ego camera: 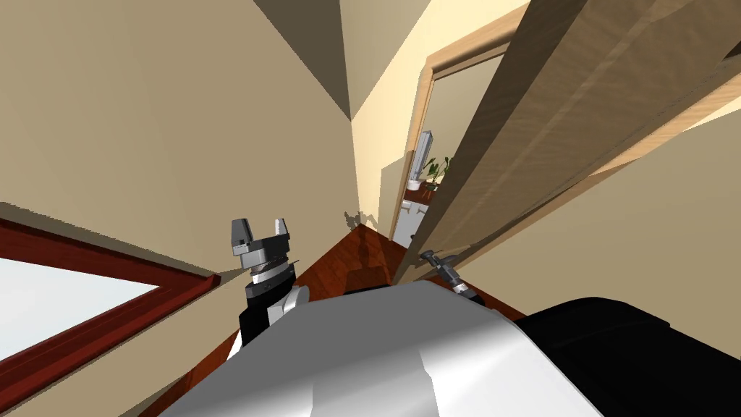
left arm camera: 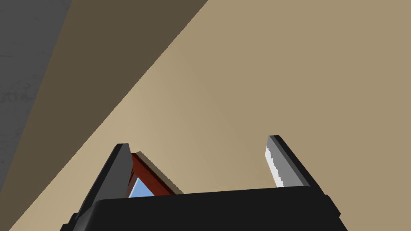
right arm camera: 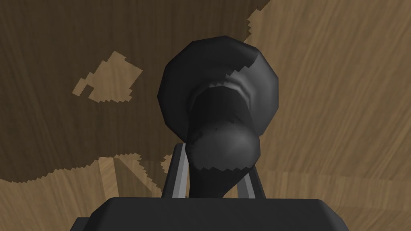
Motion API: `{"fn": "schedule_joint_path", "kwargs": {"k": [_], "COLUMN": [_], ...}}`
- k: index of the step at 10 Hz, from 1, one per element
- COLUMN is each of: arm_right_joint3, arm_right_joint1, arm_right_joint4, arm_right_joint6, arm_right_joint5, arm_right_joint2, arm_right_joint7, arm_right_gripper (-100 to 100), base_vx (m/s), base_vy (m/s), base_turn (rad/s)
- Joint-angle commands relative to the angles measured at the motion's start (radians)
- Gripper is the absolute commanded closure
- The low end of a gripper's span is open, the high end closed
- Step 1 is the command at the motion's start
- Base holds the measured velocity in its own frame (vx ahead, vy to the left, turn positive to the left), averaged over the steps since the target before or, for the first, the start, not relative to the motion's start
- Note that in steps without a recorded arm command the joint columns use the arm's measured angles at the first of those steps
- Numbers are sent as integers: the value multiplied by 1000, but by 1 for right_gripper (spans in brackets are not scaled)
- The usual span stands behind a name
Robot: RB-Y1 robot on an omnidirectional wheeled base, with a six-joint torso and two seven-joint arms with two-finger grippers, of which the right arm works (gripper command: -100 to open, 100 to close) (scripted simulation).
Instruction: Pull the door open
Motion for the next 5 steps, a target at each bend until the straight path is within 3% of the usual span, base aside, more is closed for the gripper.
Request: {"fn": "schedule_joint_path", "kwargs": {"k": [1, 2, 5], "arm_right_joint3": [-5, 0, -6], "arm_right_joint1": [-5, -5, -9], "arm_right_joint4": [13, 11, 33], "arm_right_joint6": [-11, -6, -27], "arm_right_joint5": [1, 3, 13], "arm_right_joint2": [-7, -2, -5], "arm_right_joint7": [0, -1, -4], "arm_right_gripper": [100, 100, 100], "base_vx": [-193, -77, -171], "base_vy": [-79, -38, -61], "base_turn": [123, 35, 161]}}
